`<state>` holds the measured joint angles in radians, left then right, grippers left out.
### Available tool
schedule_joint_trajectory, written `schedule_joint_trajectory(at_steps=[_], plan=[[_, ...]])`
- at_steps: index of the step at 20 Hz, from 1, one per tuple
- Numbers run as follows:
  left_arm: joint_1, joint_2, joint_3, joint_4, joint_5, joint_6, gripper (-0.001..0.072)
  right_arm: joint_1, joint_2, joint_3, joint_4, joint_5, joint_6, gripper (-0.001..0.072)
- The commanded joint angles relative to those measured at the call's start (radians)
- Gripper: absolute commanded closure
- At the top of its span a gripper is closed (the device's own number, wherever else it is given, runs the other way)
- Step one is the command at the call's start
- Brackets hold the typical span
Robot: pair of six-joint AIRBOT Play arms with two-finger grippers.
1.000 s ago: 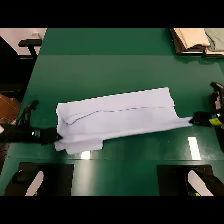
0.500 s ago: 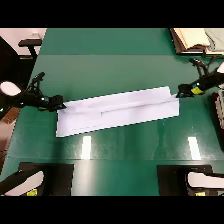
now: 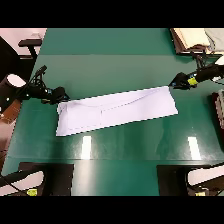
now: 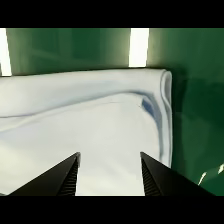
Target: Fold the shirts.
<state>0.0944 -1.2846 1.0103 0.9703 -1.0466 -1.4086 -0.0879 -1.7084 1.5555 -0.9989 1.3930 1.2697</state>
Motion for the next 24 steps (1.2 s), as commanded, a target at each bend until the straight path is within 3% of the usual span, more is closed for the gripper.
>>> schedule_joint_trajectory(at_steps=[1, 2, 5, 11, 13, 15, 19, 24], plan=[[-0.002, -0.005, 0.035, -0.041, -0.055, 0.011, 0.0648, -0.097, -0.014, -0.032, 0.039, 0.087, -0.048, 0.0138], [-0.002, -0.005, 0.035, -0.066, -0.054, 0.031, 0.0684, -0.129, -0.014, -0.066, 0.039, 0.084, -0.048, 0.0113], [-0.046, -0.006, 0.035, -0.098, -0.026, 0.03, 0.0685, -0.174, -0.014, -0.177, 0.04, 0.061, -0.072, 0.0123], [-0.282, -0.013, 0.035, -0.095, 0.192, -0.041, 0.0685, -0.08, -0.021, -0.28, 0.122, -0.048, -0.127, 0.0255], [-0.345, -0.041, 0.039, -0.096, 0.253, -0.048, 0.0686, -0.03, -0.047, -0.25, 0.135, -0.04, -0.127, 0.0372], [-0.404, -0.105, 0.078, -0.099, 0.272, -0.061, 0.0685, 0.009, -0.056, -0.209, 0.135, -0.03, -0.128, 0.0694], [-0.498, -0.264, 0.206, -0.11, 0.263, -0.067, 0.0685, 0.032, 0.048, -0.122, 0.163, 0.012, -0.116, 0.0701], [-0.595, -0.45, 0.354, -0.138, 0.275, -0.077, 0.0685, 0.054, 0.236, -0.045, 0.412, 0.055, -0.084, 0.0701]])
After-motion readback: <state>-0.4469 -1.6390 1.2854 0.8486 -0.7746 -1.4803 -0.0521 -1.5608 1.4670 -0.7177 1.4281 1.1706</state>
